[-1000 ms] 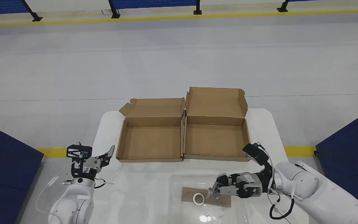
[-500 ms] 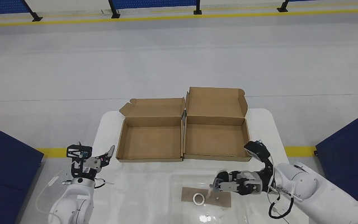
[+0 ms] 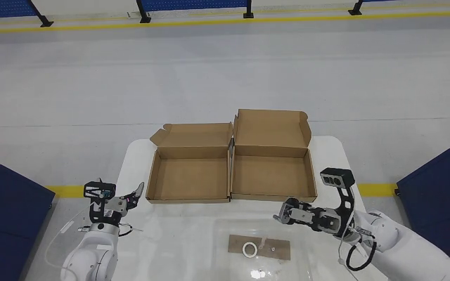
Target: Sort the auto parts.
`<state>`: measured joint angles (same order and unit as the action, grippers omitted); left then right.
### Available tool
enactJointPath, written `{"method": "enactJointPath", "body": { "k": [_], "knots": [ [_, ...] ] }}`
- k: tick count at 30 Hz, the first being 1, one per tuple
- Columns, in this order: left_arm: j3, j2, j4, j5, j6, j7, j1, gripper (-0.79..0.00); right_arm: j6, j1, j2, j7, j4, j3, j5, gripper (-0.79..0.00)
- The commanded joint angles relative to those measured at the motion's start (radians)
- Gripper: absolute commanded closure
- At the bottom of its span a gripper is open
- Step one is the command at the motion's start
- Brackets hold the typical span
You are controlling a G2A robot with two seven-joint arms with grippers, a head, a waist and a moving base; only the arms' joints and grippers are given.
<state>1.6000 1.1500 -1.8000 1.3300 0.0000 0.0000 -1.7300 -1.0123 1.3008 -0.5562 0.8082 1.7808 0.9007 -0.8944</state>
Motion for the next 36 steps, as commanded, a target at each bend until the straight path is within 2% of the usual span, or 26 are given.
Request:
{"method": "enactJointPath", "body": {
  "k": [1,9,19,29,36],
  "knots": [
    [0.0,0.0,0.0,0.0,0.0,0.0,0.0,-0.785,0.0,-0.006,0.001,0.0,0.023,-0.001,-0.019,0.0],
    [0.0,0.0,0.0,0.0,0.0,0.0,0.0,-0.785,0.0,-0.05,0.01,0.0,0.085,-0.024,0.034,0.0],
    [0.0,0.0,0.0,0.0,0.0,0.0,0.0,-0.785,0.006,-0.05,0.005,-0.014,0.111,-0.018,0.039,0.0],
    [0.0,0.0,0.0,0.0,0.0,0.0,0.0,-0.785,0.0,-0.04,-0.036,0.0,0.259,-0.003,-0.164,0.0],
    [0.0,0.0,0.0,0.0,0.0,0.0,0.0,-0.785,0.025,-0.031,-0.07,0.025,0.288,0.001,-0.273,0.0]
  ]
}}
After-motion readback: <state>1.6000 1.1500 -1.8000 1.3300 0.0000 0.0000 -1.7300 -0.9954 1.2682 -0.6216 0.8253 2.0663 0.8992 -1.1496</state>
